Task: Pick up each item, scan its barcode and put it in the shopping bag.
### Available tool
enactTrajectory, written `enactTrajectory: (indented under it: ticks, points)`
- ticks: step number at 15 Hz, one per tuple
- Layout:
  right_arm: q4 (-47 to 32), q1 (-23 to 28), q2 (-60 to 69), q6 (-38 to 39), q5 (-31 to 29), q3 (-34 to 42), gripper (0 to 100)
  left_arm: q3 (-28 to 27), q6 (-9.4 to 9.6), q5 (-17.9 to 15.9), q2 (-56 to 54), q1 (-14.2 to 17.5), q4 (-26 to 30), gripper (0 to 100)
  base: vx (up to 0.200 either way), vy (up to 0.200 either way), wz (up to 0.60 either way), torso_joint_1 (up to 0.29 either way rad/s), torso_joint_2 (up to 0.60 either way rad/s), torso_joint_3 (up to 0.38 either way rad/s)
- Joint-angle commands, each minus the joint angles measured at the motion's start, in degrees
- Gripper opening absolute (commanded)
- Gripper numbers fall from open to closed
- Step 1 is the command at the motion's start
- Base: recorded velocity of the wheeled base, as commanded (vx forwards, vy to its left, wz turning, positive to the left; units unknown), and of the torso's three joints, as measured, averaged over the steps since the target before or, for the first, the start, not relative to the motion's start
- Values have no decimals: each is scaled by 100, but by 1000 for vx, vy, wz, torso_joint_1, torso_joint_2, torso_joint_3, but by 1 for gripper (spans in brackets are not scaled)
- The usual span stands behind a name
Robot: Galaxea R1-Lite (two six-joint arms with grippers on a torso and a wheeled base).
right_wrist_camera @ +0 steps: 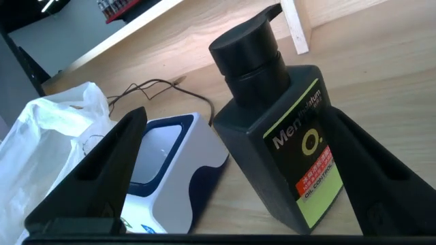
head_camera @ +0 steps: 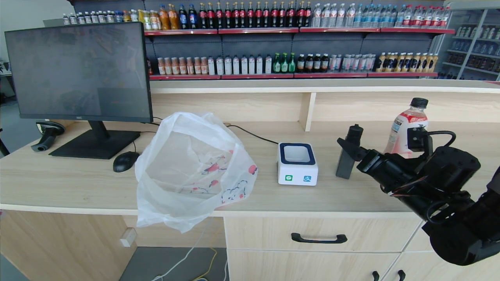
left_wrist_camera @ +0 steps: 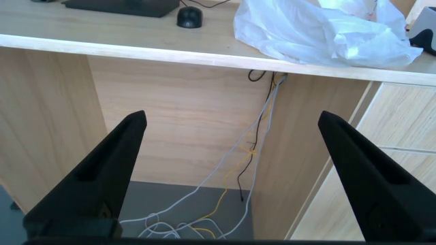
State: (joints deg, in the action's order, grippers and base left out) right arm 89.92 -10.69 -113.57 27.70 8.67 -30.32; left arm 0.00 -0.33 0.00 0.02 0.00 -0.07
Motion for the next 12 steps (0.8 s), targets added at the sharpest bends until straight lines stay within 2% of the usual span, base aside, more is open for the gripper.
enactTrajectory:
  ticks: [1,12]
  points:
    - [8,-3,-25,-1,3,-44,100,0,-2,0,-2,0,-1,100,0,0,0,0,0,0]
    - [8,-21,-306,-10,3,-194,100,0,-2,9,-2,0,-1,100,0,0,0,0,0,0]
